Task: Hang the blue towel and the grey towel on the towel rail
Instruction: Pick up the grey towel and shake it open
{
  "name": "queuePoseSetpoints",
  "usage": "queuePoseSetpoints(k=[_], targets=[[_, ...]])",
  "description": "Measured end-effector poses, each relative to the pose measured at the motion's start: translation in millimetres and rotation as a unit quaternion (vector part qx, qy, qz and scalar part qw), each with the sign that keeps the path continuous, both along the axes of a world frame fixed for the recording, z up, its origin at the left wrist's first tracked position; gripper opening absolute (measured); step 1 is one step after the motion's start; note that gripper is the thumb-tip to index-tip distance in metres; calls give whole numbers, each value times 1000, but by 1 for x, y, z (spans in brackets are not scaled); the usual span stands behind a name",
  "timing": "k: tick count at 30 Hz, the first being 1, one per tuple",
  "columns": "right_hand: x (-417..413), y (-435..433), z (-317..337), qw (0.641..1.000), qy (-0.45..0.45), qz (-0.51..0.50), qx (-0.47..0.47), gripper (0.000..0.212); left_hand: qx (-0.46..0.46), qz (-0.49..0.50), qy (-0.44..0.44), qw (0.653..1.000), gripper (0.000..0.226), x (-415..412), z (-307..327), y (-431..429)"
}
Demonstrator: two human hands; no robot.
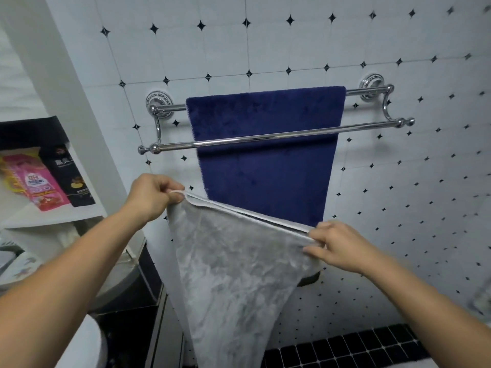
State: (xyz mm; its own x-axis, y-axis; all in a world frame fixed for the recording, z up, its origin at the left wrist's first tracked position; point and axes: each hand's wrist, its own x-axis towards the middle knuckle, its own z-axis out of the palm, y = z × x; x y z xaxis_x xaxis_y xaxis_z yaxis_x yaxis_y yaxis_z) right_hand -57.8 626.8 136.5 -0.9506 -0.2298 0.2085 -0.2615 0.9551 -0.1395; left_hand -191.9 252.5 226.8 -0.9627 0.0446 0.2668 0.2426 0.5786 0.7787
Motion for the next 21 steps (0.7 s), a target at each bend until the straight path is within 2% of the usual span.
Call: queuePoseSetpoints(k=[2,5,8,11,12,14,15,17,19,21], targets=[[4,21,11,997,66,-5,27,27,18,3,-18,1000,26,-2,-6,-3],[-1,37,19,981,118,-7,151,29,4,-16,-29,999,24,-3,-9,4],[-4,45,25,963,103,-79,238,37,-14,-44,-30,998,24,0,-10,12],[-13,50,31,957,62,-145,243,35,-37,-57,-43,997,23,3,-13,16],[-17,50,34,963,49,-159,210,31,-40,-58,-48,996,23,4,-13,17],[-22,50,45,980,22,-199,-2,22,-30,-58,-54,996,25,6,-14,18],[-25,52,50,969,22,-216,-115,21,-20,-58,-53,997,27,8,-14,18],[-29,51,60,934,59,-227,-269,21,3,-59,-42,997,30,12,-11,15],[-31,50,70,904,82,-227,-354,18,18,-61,-32,997,29,14,-9,10],[-32,47,80,892,80,-220,-386,16,29,-65,-37,997,23,17,-10,1]])
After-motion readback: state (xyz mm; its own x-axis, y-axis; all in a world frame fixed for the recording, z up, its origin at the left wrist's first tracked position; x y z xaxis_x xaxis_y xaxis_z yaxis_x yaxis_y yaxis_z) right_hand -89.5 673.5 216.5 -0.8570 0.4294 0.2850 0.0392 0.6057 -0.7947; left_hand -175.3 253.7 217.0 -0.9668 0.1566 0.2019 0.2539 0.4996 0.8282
